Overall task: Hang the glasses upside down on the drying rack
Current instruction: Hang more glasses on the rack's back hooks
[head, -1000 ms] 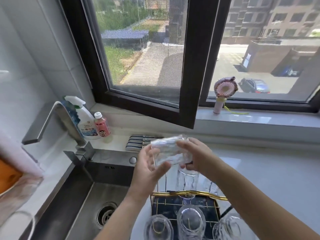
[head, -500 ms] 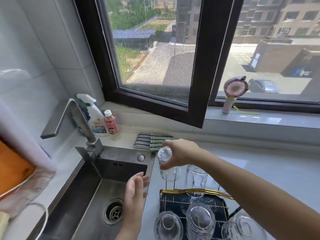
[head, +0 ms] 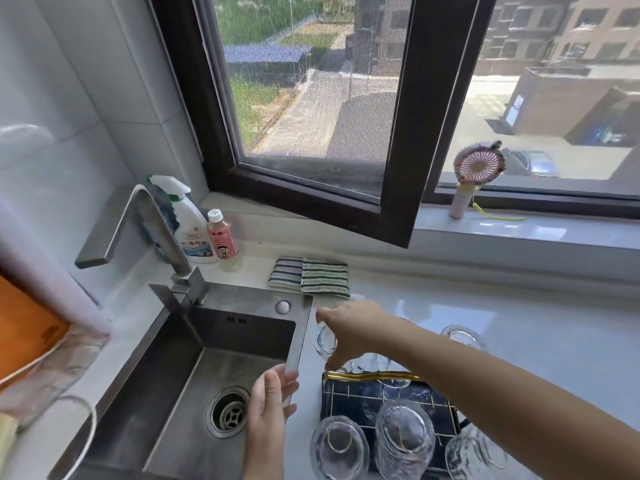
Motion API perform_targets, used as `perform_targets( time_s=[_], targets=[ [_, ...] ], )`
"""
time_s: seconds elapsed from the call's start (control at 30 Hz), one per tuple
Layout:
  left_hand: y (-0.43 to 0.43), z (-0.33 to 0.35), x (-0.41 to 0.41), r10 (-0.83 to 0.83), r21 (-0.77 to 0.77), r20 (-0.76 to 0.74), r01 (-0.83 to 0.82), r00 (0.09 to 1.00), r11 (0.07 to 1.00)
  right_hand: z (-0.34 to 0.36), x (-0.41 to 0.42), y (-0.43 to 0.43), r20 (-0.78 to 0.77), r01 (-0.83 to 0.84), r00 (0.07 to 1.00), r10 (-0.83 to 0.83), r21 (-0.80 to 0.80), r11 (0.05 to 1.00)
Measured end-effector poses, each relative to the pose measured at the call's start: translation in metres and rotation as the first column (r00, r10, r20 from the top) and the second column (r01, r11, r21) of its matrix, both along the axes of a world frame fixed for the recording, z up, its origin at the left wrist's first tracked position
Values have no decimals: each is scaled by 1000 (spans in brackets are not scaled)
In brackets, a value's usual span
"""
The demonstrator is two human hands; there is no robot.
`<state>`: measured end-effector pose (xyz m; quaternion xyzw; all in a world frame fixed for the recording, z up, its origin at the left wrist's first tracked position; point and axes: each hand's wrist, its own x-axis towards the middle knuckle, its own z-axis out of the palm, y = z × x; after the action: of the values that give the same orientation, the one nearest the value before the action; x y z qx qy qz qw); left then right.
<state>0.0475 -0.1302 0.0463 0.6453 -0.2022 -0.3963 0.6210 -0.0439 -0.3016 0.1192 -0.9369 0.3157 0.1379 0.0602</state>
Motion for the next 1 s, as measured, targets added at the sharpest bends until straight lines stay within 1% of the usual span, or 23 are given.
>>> perform_targets(
  time_s=[0.13,0.23,0.33,0.4,0.47,0.57,0.67,0.73,0.77,0.83,0.87,0.93,0.97,1.0],
  targets=[
    [1,-1,-1,-13,-1,-13,13,1000,1000,-2,-4,1,17,-18,1000,18,-1,1000],
    [1,-1,-2,-21,13,-5,21,1000,1000,-1,-9,0,23,-1,1000,0,46,999],
    [4,0,-3,-26,20,4,26,1000,999,10,-18,1,75,73,993,-86,162,984],
    [7,1,-3,-22,19,1,22,1000,1000,27,-31,1,157,121,975,-154,202,972],
    [13,3,-4,-53,10,4,53,999,999,48,-49,3,278,148,939,-203,205,968],
    [25,5,-8,-209,-8,60,210,976,978,80,-79,14,477,166,833,-280,267,949],
    [41,-4,-16,-397,49,189,396,898,917,93,-108,44,625,126,719,-304,312,942],
    [52,-11,-20,-484,139,291,464,825,875,84,-122,72,674,86,680,-290,320,944],
    [55,-13,-21,-509,180,321,476,799,861,76,-127,86,663,80,692,-285,323,943],
    [59,-17,-24,-538,237,327,483,777,843,56,-127,112,583,82,770,-258,311,947],
    [59,-18,-26,-544,252,327,484,773,838,45,-124,123,546,74,813,-203,249,966],
    [58,-18,-30,-543,281,353,467,762,838,23,-116,139,484,43,874,-49,23,999],
    [58,-19,-32,-539,293,373,456,755,841,15,-111,144,438,34,899,-5,-58,998],
    [57,-21,-34,-532,295,396,445,748,845,8,-107,148,411,35,912,10,-101,994]
  ],
)
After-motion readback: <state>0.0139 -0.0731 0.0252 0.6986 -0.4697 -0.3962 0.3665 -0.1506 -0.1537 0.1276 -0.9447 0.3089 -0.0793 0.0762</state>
